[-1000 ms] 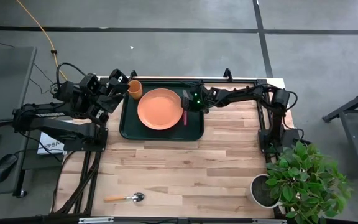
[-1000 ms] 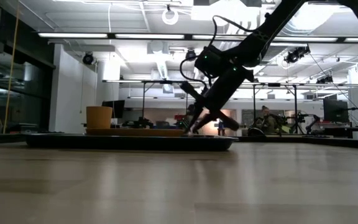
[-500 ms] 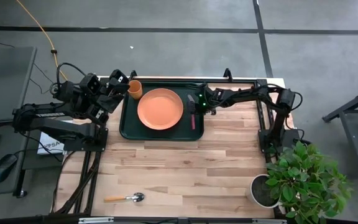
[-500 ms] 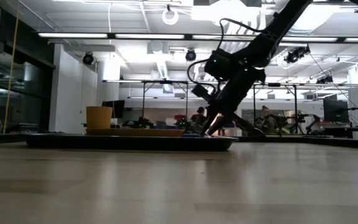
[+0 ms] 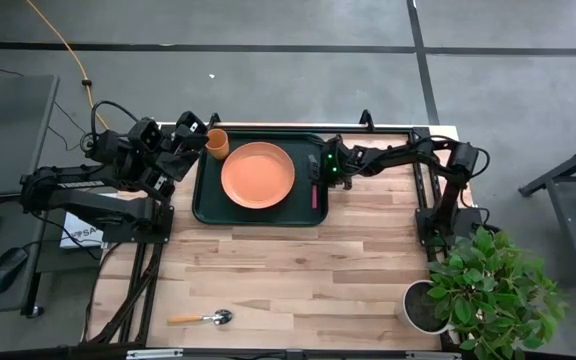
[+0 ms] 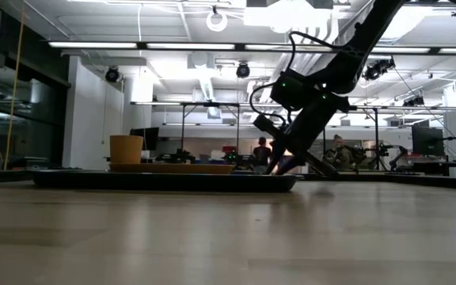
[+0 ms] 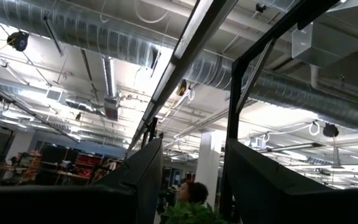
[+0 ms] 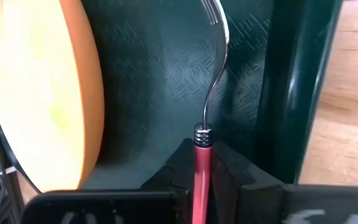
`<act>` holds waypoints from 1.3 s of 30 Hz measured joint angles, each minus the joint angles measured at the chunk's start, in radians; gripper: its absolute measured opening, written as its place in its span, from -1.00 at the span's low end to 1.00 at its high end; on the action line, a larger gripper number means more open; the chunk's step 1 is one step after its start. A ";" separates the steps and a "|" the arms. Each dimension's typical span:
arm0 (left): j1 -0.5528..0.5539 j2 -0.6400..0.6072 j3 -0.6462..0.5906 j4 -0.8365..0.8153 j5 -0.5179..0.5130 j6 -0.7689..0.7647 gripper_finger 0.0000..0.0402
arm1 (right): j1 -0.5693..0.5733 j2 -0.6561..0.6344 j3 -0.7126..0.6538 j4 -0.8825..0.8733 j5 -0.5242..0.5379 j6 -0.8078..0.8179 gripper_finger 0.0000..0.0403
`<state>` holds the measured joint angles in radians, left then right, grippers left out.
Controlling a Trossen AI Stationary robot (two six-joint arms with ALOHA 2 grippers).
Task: Pick and place plate/cup/fork/spoon on tray
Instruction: Put the pink fork on the black serving tray, then put the yellow spoon on the black serving tray
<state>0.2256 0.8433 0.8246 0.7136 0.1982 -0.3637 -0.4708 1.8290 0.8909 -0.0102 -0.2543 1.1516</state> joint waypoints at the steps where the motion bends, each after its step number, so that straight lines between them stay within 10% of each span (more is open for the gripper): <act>1: 0.000 0.000 0.000 0.000 0.000 0.000 -0.20 | 0.000 0.000 -0.001 0.000 0.002 0.000 -0.88; 22: 0.000 0.000 0.000 -0.001 -0.008 0.008 -0.20 | -0.008 -0.010 -0.003 0.019 0.045 -0.042 -0.33; 39: 0.000 0.000 0.000 -0.002 -0.007 0.008 -0.20 | -0.008 -0.127 0.086 -0.226 0.116 -0.235 -0.29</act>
<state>0.2256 0.8433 0.8242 0.7116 0.1913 -0.3561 -0.4786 1.7016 0.9768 -0.2362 -0.1386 0.9170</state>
